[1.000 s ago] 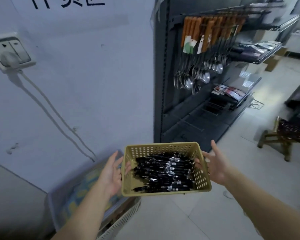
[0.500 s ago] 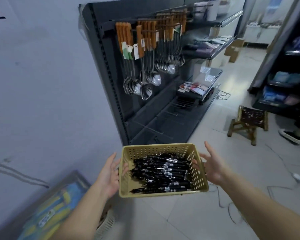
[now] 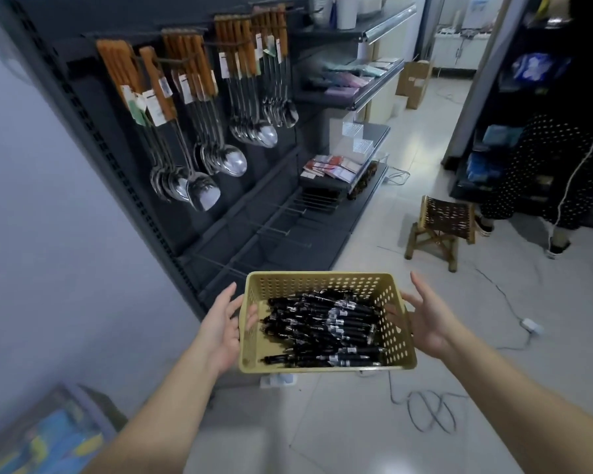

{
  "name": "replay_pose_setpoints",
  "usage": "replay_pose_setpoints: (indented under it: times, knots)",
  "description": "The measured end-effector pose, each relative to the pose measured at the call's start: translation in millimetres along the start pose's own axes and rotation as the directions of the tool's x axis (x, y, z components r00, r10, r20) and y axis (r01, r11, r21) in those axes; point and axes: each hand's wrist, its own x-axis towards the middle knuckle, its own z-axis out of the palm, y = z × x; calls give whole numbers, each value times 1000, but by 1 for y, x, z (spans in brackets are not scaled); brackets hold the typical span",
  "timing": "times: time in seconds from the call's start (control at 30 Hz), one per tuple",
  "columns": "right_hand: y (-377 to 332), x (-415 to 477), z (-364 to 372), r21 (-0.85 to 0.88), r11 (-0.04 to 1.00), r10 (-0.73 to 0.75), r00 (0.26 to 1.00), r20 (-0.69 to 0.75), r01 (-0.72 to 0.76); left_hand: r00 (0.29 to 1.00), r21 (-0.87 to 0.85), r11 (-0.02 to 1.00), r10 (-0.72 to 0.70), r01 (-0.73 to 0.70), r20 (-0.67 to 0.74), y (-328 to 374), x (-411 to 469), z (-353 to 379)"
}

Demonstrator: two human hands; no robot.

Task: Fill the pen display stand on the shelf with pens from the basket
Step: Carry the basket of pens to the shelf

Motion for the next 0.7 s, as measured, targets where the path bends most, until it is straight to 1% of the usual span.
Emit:
replay_pose_setpoints:
  times: [0.17,0.3,0.43,0.7]
  knots:
    - [-22,11,-19,43,999,-10,999,-36,11,999,43,999,-29,27,34,4,28,36]
    - [-39,26,-26,90,995,-23,995,-93,32,995,75,996,-62,56,74,15,58,61]
    - [-62,44,-29,136,989,-34,988,-150,55,989,128,988,-99,84,114,34,92,89]
    - [-111,77,-27,206,971,-78,974,-215,123,971,201,976,-130,90,200,78,154,146]
